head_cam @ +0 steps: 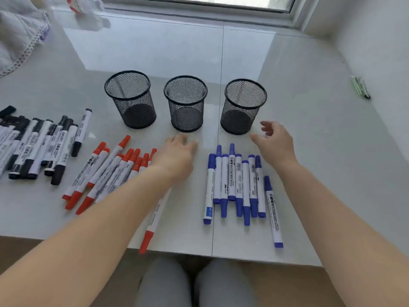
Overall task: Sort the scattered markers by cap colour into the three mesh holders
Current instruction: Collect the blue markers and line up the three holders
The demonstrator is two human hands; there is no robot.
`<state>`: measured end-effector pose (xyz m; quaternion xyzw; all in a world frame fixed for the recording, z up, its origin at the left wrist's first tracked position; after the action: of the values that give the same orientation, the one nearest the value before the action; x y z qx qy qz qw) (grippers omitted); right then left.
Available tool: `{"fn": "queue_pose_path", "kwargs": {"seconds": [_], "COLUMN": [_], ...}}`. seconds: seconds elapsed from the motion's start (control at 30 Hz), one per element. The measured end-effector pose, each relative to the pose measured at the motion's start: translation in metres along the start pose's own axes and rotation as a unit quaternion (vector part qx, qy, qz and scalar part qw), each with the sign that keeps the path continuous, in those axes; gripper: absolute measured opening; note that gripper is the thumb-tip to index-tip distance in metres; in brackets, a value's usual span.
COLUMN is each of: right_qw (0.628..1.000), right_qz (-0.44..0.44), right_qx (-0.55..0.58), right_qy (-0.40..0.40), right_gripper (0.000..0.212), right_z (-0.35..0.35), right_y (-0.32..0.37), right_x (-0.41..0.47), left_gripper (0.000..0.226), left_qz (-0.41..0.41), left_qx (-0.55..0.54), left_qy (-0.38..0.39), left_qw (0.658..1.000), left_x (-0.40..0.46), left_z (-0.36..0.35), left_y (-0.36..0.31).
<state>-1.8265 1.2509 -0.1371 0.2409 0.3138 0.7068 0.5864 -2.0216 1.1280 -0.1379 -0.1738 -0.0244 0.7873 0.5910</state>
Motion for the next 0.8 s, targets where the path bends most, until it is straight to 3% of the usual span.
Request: {"fn": "queue_pose_path", "kwargs": {"seconds": [0.17, 0.37, 0.57, 0.67, 0.8], "right_qw": [0.999, 0.997, 0.945, 0.942, 0.964], "right_qz": [-0.016, -0.011, -0.024, -0.031, -0.053], "right_qx": [-0.024, -0.071, -0.313, -0.313, -0.256], "right_qy": [0.027, 0.012, 0.092, 0.113, 0.054], "right_gripper": [0.030, 0.021, 0.024, 0.015, 0.021], "right_z": [0.026, 0.040, 0.033, 0.028, 0.031], "right_y": [-0.013, -0.027, -0.036, -0.039, -0.041], "right_x": [-0.037, -0.093, -0.130, -0.130, -0.118], "left_gripper": [0.040, 0.040, 0.051, 0.050, 0.037], "left_qz": [0.044, 0.051, 0.087, 0.109, 0.131], "left_qx": [-0.099, -0.114, -0.147, -0.144, -0.150], "left_qy": [-0.048, -0.078, -0.055, -0.041, -0.065], "left_qw": [0.993, 0.989, 0.984, 0.983, 0.978], "left_x": [-0.035, -0.082, -0.087, -0.082, -0.079], "left_z": [0.010, 0.003, -0.012, -0.020, -0.028], "left_y": [-0.005, -0.031, -0.047, -0.052, -0.055]}}
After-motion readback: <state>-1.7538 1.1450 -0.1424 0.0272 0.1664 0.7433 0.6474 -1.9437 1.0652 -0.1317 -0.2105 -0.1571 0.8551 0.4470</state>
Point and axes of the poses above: each hand's wrist, its own x-axis towards the middle knuckle, its own z-axis out of the back of the hand, y = z × x, the point moved 3 cm from there along x, towards the middle knuckle, and after that the axes turned 3 degrees about -x, right-handed, at the moved point
